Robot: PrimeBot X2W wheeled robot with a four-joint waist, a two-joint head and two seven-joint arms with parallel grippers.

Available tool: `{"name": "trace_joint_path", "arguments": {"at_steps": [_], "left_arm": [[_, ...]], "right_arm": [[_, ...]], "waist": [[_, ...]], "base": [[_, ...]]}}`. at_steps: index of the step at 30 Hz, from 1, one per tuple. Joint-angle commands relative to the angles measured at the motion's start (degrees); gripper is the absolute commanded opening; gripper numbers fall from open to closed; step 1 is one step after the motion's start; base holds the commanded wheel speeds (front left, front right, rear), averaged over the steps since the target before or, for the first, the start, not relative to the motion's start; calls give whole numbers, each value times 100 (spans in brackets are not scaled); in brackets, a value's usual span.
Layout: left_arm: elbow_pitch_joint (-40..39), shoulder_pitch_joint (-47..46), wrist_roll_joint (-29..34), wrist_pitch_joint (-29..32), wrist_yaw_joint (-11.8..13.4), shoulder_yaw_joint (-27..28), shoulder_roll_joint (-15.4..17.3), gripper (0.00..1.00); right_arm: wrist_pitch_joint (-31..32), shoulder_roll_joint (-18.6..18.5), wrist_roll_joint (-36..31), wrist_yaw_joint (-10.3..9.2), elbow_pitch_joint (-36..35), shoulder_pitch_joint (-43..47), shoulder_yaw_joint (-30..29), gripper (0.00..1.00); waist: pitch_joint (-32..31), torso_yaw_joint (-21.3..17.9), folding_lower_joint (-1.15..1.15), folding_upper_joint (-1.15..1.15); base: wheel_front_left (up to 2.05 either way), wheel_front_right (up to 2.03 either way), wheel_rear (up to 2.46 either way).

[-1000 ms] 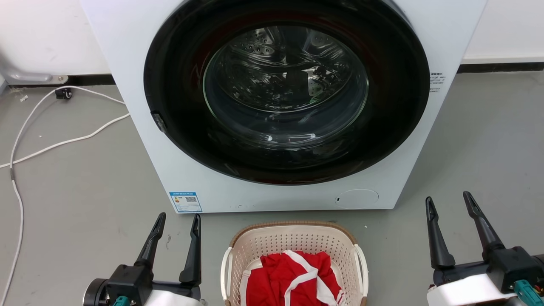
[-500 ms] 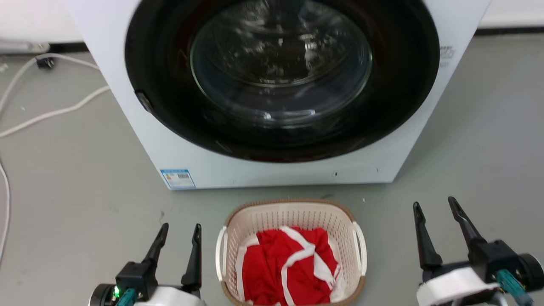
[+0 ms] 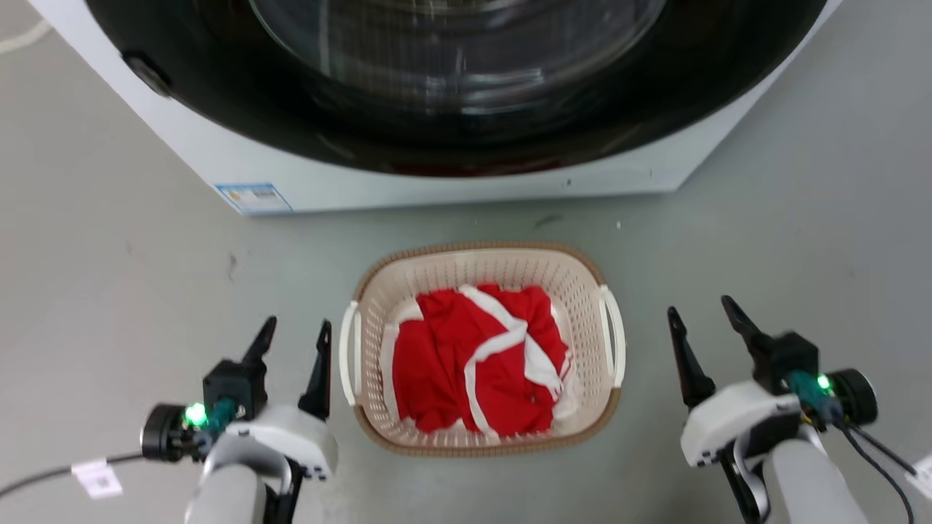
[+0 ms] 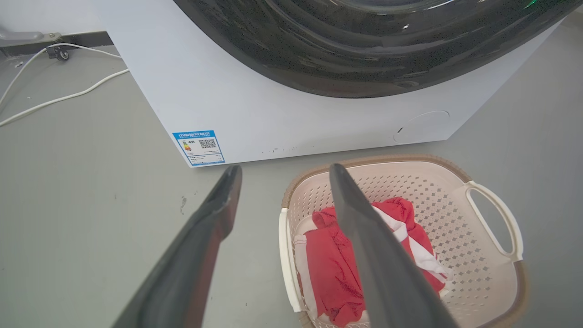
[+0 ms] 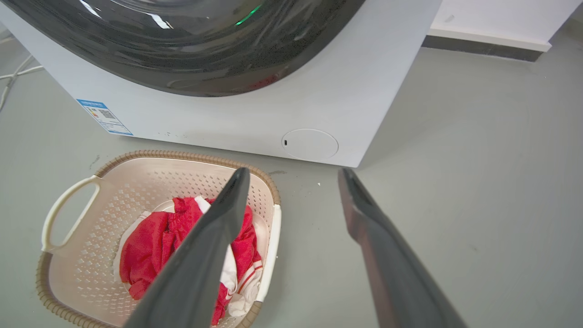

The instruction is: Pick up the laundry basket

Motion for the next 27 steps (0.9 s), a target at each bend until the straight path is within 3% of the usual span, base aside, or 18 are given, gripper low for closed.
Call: {"name": "trace_joint_path", "arguments": {"at_steps": [1,12,27], "left_arm": [[113,-184,45,-15,-25,-23,59,100],[1683,-1540,37,-16,-70,-467,466,100],[3483,-3160,-826,131,-76,-2051,833,100]], "right_arm": [[37,11,47,-4,175,-214,30,100],[332,11,437,-4,1747,-1588,206,100],[774,11,982,-5,3102,-2988,813,100]], "waist": [[452,-94,-1,0],[1388,-106,-1,0],[2352,-60,-1,0]], "base": [[0,0,0],[0,0,0],[0,0,0]]}}
